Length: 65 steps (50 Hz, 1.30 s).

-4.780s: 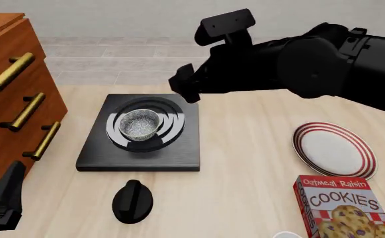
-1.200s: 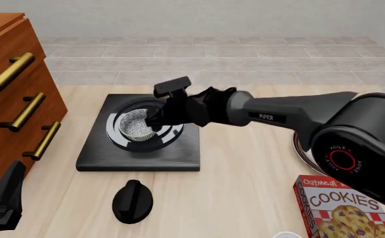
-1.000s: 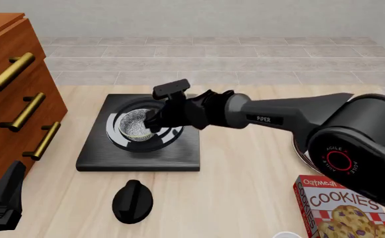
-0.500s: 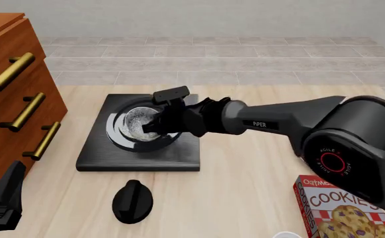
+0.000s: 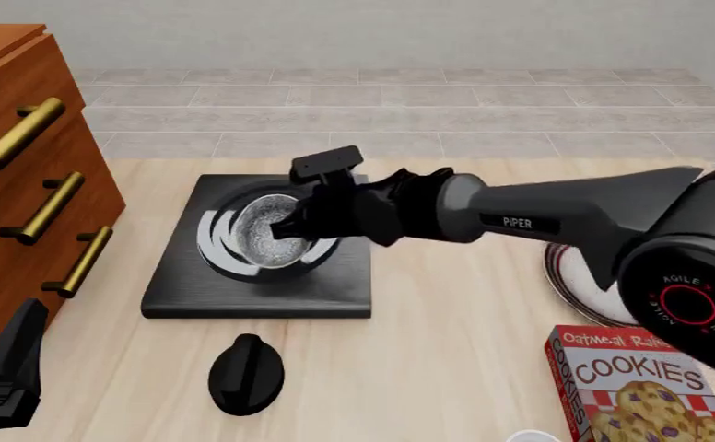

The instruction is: Pick the akita bowl on the stove and place it on the plate.

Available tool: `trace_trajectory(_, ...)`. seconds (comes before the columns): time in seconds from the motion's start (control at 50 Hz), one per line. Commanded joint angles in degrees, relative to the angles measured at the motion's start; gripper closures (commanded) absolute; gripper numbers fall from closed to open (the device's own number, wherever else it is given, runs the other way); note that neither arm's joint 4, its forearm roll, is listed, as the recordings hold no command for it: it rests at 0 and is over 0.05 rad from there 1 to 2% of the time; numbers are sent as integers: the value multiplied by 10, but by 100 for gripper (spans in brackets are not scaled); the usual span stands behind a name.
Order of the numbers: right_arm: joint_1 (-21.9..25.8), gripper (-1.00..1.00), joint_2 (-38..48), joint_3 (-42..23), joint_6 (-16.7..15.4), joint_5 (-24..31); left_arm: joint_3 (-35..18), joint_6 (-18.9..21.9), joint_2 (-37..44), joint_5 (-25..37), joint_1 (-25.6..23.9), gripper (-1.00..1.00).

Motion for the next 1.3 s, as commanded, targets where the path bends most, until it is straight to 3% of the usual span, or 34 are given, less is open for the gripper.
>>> trace_trajectory(0.02, -10, 100, -49, 26, -11, 10, 0, 0, 0, 0, 0, -100)
trace_trajectory(0.68, -24, 100, -186, 156, 6, -20, 0, 0, 0, 0, 0, -100)
trace_trajectory(1.3, -92, 100, -273, 253, 5, -49, 0, 0, 0, 0, 0, -100)
